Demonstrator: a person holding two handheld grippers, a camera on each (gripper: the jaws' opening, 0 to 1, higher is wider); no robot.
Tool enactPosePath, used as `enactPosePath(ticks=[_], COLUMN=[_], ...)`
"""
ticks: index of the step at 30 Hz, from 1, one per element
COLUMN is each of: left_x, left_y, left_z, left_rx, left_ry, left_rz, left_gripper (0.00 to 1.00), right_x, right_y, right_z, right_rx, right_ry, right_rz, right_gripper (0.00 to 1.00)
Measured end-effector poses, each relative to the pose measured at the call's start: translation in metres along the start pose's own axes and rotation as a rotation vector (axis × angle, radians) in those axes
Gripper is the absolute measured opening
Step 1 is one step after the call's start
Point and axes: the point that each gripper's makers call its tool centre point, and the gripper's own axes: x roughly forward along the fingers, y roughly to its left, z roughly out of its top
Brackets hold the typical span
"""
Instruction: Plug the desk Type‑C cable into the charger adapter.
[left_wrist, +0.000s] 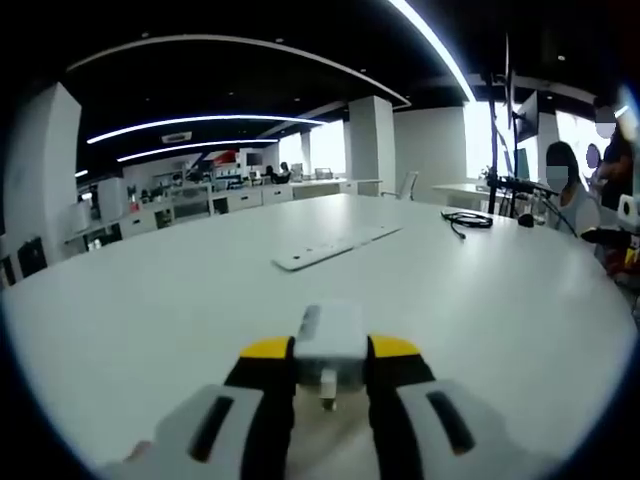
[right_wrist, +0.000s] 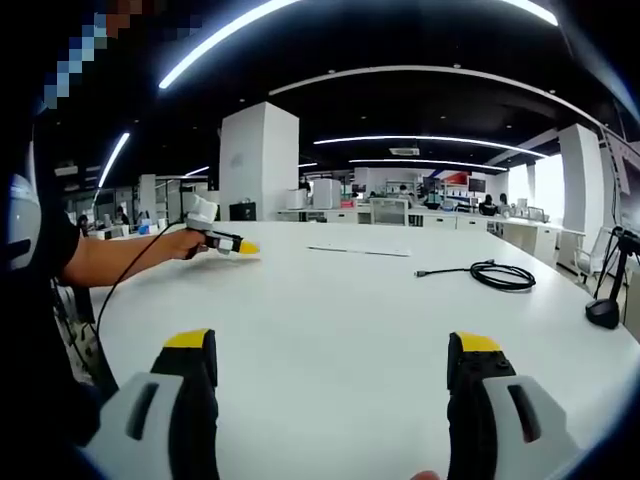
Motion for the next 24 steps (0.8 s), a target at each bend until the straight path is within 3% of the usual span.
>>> enactPosePath(ticks=[24], left_x=[-0.043], left_y=[-0.045], left_z=[0.029], left_rx=[0.039], left_ry=[-0.062], left_rz=[-0.083], left_gripper=[0.25], right_x=[-0.016], right_y=[0.013], right_z=[0.02], right_rx=[-0.031], right_ry=[-0.038], right_rz=[0.01], right_gripper=[0.97])
